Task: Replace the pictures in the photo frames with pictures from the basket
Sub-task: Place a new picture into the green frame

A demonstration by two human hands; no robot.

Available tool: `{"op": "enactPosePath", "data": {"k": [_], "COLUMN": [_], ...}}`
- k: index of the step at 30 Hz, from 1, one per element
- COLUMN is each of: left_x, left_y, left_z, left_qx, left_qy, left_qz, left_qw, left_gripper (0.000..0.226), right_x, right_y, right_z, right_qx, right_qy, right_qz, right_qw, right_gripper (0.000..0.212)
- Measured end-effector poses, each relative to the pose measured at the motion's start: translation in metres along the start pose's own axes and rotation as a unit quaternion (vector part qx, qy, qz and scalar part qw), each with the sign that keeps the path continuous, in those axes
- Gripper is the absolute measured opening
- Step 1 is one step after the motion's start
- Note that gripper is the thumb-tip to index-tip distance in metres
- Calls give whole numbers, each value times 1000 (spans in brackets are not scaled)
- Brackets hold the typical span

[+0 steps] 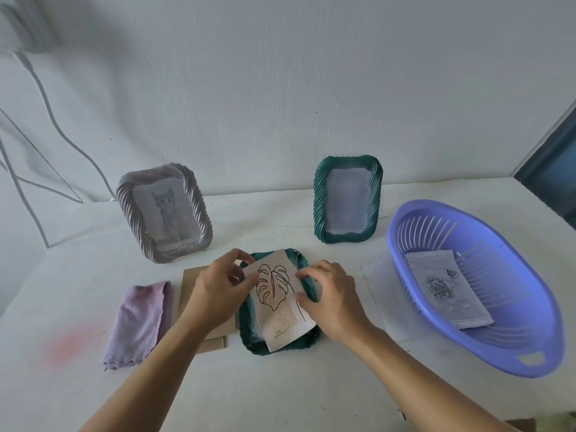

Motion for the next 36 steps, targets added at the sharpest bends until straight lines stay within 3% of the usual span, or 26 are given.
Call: {"op": "enactPosePath", "data": {"k": [9,11,15,17,19,22,25,27,29,32,36], "left_x": [16,17,20,21,22,25,31,34,35,32,24], "left_y": [26,34,47,43,34,22,20,20,21,27,42], "left_z": [1,2,5,3,-4,-18,-28,-32,-35,-37,-40], "left_qx": [102,100,132,130,126,152,232,280,299,303,295], "left_qy": [26,39,-8,-32,-37,-18,-38,-51,-43,-35,-48], "left_qz": [-9,-32,-62,-76,-70,-32,10,16,16,13,-5], "left_qw": [994,994,989,988,989,988,972,959,953,952,954], "left_gripper": [6,7,16,26,31,30,27,25,25,29,34], "right_x": [17,19,17,17,16,15,15,18,21,23,17], "right_y": [-29,-34,-28,-23,-19,-19,-16,-14,-11,-6,3], "right_z": [6,9,14,18,24,31,34,34,35,46,81], "right_qx": [-113,-113,-143,-182,-239,-362,-452,-431,-344,-230,-114], "right_qy": [-27,-27,23,52,58,53,55,61,72,89,96], "right_qz": [18,28,15,-21,-53,-110,-162,-166,-150,-96,-16], "right_qw": [993,993,989,982,968,924,876,885,924,964,989], "right_gripper": [57,50,13,21,23,6,18,23,26,35,43]}}
Point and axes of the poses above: each hand's wrist, its own x-axis away from the middle knuckle, its own z-axis out of the back of the hand, y = z × x, the point moved 1 cm from there along -x, towards the middle knuckle, and after that the axes turned 3 degrees about z, right-handed, at the moved point
